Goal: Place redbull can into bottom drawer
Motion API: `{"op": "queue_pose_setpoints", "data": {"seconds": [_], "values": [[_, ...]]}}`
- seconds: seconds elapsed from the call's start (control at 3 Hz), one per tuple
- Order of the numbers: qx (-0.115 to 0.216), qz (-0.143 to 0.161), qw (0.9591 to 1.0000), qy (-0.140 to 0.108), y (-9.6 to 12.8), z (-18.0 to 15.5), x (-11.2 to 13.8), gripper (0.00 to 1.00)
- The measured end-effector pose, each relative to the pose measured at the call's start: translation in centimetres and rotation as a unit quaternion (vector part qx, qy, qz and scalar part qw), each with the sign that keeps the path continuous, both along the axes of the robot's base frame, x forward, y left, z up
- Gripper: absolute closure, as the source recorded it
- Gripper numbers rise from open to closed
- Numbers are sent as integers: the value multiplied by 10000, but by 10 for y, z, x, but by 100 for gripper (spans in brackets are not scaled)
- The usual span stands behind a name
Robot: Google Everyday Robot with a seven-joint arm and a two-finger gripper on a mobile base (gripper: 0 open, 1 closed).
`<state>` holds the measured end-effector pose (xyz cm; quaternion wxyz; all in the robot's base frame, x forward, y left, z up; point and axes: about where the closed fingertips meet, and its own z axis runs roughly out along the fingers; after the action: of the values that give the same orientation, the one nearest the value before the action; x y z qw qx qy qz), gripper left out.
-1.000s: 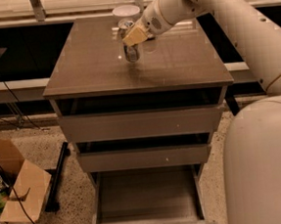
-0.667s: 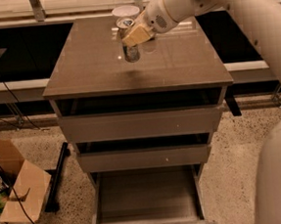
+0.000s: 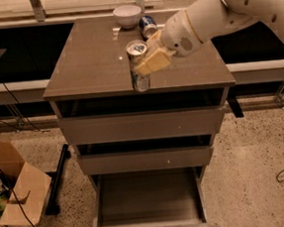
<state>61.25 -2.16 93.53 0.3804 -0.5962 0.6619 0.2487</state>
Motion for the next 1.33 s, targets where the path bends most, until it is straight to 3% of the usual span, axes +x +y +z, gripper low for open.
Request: {"op": "queue_pose_setpoints", "data": {"seconds": [0.33,0.67,1.0,1.33], "values": [[-50,28,10000,64,-23,-18,-47,100],[154,-275,9990,332,-39,-58,-79,100],[546,-728,9943,563,-50,-105,-91,100],[762,-1264,9868,663,-57,-157,-77,100]]}}
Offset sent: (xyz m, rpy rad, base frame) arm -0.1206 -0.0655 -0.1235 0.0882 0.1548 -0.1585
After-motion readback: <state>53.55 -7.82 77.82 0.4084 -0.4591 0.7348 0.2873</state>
